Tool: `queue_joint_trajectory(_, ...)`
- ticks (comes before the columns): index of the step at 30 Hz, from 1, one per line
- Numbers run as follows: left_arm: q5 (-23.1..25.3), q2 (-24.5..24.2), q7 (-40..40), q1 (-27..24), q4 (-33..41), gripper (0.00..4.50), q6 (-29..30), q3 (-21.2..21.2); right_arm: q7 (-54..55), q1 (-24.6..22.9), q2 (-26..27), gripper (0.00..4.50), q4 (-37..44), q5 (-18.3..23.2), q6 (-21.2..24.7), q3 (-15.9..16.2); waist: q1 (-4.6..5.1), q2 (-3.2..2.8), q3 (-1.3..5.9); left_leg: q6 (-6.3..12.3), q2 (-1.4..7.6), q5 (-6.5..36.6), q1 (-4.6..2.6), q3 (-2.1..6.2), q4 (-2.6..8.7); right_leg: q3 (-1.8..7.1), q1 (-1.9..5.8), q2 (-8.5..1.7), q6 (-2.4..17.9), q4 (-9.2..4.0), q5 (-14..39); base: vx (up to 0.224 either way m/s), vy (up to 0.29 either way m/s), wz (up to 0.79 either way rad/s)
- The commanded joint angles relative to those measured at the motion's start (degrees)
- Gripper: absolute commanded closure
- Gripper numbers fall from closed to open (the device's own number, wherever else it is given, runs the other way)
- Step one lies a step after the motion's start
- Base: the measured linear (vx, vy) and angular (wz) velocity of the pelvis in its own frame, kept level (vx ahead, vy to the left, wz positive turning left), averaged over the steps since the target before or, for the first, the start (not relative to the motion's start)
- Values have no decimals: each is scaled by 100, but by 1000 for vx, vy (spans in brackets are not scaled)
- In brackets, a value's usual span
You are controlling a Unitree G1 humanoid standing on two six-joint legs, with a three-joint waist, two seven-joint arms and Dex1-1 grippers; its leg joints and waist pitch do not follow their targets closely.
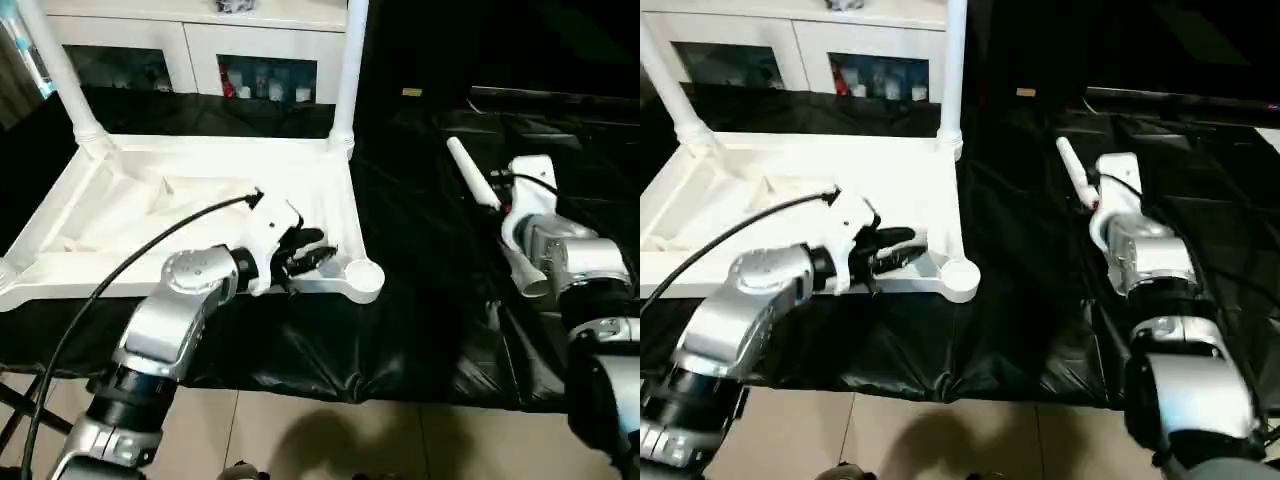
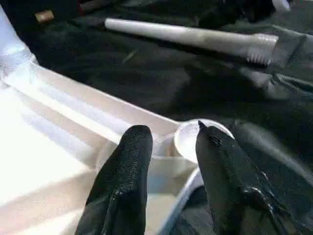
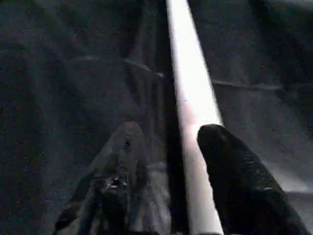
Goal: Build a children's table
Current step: Pick table leg
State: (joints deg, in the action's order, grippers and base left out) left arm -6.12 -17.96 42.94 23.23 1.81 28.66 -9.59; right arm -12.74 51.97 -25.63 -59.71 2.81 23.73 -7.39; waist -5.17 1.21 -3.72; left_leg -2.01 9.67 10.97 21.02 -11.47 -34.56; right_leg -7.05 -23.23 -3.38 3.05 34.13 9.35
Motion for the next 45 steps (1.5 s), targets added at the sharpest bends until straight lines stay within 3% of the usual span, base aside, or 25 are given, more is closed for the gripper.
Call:
queue_joint_trajectory(1,-86,-105,14,-71,315,232,186,-31,72,201,-168,200,-291,-66,-163,-65,-24,90,431,326,363,656,-46,176,313,399,346,-606,772,-397,1673,0,0,0)
queue_joint_trajectory(3,-131,-231,77,-164,547,223,335,-33,120,315,-248,196,-543,-103,-291,-89,-41,54,429,316,360,701,-54,184,313,395,339,-605,753,-397,1712,0,0,0)
queue_joint_trajectory(5,-169,-387,166,-245,770,204,482,-38,154,393,-320,184,-728,-152,-381,-69,-33,56,421,287,364,784,-52,189,318,390,339,-601,739,-405,1753,0,0,0)
queue_joint_trajectory(6,-216,-508,259,-292,936,196,585,-40,149,433,-370,171,-842,-177,-419,-52,-49,3,422,273,360,791,-48,200,318,387,343,-601,774,-396,1700,0,0,0)
queue_joint_trajectory(8,-225,-598,311,-313,1052,179,660,-43,113,455,-404,153,-945,-190,-462,-45,-48,15,425,263,365,815,-52,197,316,390,339,-591,825,-384,1610,0,0,0)
queue_joint_trajectory(11,-191,-785,330,-314,1248,145,815,-18,-171,494,-440,115,-1242,-245,-466,14,-84,-38,429,245,375,876,-47,207,315,387,352,-591,945,-362,1472,0,0,0)
queue_joint_trajectory(15,-307,-966,382,-310,1444,140,1024,29,-291,472,-458,110,-1437,-332,-464,72,-144,-56,427,208,390,901,-42,212,310,387,358,-602,1039,-344,1429,0,0,0)
queue_joint_trajectory(16,-379,-1063,430,-327,1576,140,1153,62,-258,463,-472,110,-1502,-330,-454,41,-179,-106,425,184,389,934,-44,221,306,384,355,-609,1059,-338,1446,0,0,0)
queue_joint_trajectory(19,-480,-1208,501,-362,1769,140,1350,119,-155,453,-498,110,-1593,-280,-473,-52,-207,-103,416,119,392,1067,-54,218,307,385,346,-603,1078,-340,1499,0,0,0)
queue_joint_trajectory(20,-493,-1237,505,-370,1809,140,1394,125,-142,456,-505,110,-1620,-274,-490,-64,-221,-127,409,124,385,1096,-50,223,306,381,341,-601,1071,-346,1551,0,0,0)
queue_joint_trajectory(21,-493,-1237,505,-370,1809,140,1394,125,-142,456,-505,110,-1620,-274,-490,-64,-212,-113,400,124,380,1138,-47,216,304,382,340,-597,1046,-360,1621,0,0,0)
queue_joint_trajectory(22,-537,-1319,549,-401,1899,140,1479,152,-104,451,-518,110,-1648,-278,-507,-75,-259,-166,398,111,382,1229,-63,224,303,378,325,-611,972,-390,1862,0,0,0)
queue_joint_trajectory(30,-892,-1827,733,-528,2472,140,2055,346,-248,383,-621,110,-1788,-287,-368,-169,-391,-188,381,91,375,1380,-53,251,297,369,292,-618,834,-387,2243,0,0,0)
queue_joint_trajectory(36,-1127,-2082,790,-655,2852,140,2394,529,-220,348,-753,110,-1838,-332,-337,-247,-432,-202,290,94,350,1630,-68,262,312,366,233,-605,638,-447,2718,0,0,0)
queue_joint_trajectory(45,-1348,-2141,630,-711,3129,140,2738,619,-41,249,-918,110,-1827,-283,-675,-369,-428,-195,235,128,338,1649,-72,274,331,362,211,-602,503,-478,2867,0,0,0)
